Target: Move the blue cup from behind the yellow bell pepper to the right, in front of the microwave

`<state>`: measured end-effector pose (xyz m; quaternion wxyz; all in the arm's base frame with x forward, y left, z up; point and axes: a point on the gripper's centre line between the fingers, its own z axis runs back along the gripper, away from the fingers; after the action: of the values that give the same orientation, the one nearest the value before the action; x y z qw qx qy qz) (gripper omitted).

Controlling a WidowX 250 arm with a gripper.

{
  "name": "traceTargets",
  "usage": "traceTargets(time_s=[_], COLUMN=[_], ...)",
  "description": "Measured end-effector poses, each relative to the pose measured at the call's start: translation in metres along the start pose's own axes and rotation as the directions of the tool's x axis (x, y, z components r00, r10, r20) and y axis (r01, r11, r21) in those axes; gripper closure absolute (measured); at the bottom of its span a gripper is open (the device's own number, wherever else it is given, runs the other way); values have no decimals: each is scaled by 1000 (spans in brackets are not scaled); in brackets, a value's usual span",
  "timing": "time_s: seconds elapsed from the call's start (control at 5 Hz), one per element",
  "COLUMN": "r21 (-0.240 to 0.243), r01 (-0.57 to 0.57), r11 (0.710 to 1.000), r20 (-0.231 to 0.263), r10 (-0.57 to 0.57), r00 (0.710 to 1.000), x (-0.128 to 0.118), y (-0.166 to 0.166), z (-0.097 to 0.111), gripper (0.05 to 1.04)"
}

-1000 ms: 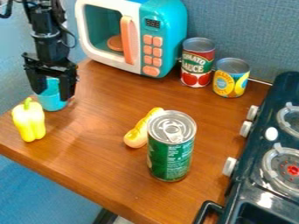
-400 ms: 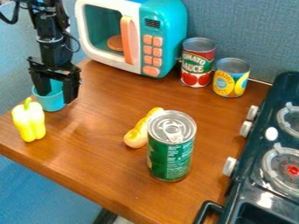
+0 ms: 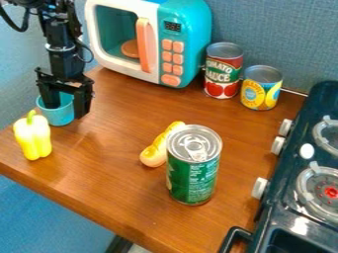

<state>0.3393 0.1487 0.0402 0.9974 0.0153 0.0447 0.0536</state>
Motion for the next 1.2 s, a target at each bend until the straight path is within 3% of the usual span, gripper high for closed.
traceTargets(time_s=[0.2,0.6,0.8,1.0,1.2], r21=[3,-13,-23,-47,-136], r01=[-10,-13,-10,-4,61], r11=[1000,1000,1000,999,989], r20=[-7,6,1,-8,27], r10=[10,13,10,4,-58], r00=[1000,1000,1000,1000,998], x=[6,10,9,7,15], y=[2,2,0,-3,-17], z=[-2,2,3,5,21], gripper=[134,708,914,988,992])
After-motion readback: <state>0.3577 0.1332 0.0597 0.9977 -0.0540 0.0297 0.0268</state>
